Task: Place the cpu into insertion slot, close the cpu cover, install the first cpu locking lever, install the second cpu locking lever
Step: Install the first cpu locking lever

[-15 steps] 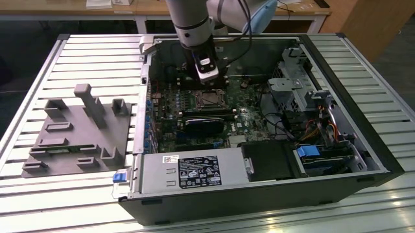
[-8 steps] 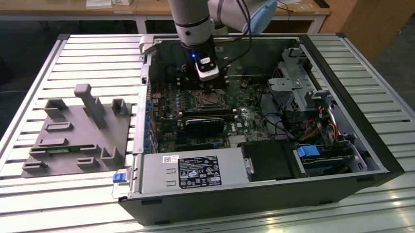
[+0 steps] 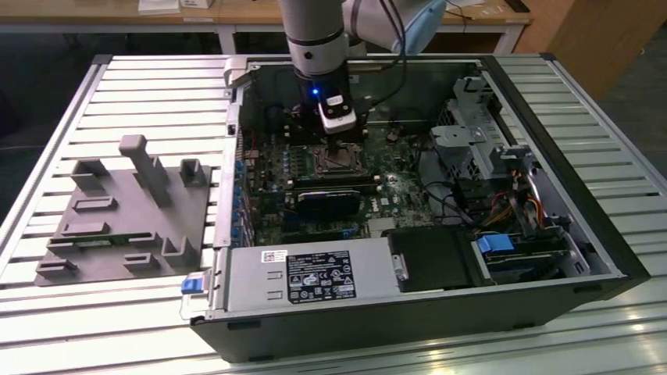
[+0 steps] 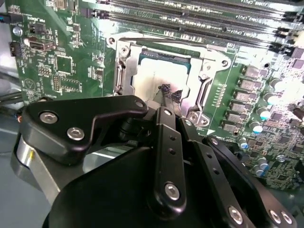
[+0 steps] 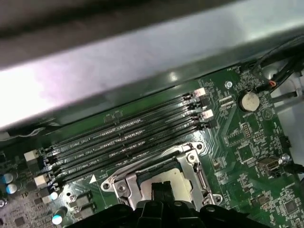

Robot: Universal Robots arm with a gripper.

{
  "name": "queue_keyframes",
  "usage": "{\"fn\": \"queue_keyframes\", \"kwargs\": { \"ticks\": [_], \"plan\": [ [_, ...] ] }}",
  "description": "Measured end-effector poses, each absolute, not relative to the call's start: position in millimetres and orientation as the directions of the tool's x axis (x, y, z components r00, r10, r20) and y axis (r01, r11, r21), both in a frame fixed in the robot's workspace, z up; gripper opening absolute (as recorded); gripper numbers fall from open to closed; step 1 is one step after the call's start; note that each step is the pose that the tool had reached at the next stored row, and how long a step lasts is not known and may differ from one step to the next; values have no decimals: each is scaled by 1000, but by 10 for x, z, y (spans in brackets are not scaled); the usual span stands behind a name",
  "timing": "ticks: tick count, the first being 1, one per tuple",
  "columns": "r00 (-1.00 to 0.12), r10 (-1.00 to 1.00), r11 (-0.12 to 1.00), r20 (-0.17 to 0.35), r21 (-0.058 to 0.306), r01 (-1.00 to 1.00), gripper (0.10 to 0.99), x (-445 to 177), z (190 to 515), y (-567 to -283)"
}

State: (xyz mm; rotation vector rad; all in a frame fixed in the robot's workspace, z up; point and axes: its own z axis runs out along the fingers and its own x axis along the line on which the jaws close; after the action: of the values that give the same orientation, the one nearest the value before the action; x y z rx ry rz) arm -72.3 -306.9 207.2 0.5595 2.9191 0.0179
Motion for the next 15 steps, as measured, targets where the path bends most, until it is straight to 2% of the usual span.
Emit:
{"fn": "queue_keyframes", "kwargs": {
  "ticks": [15],
  "plan": [
    [-927,367,930,-74,6,368,106,-463,2072,-3139]
  ]
}}
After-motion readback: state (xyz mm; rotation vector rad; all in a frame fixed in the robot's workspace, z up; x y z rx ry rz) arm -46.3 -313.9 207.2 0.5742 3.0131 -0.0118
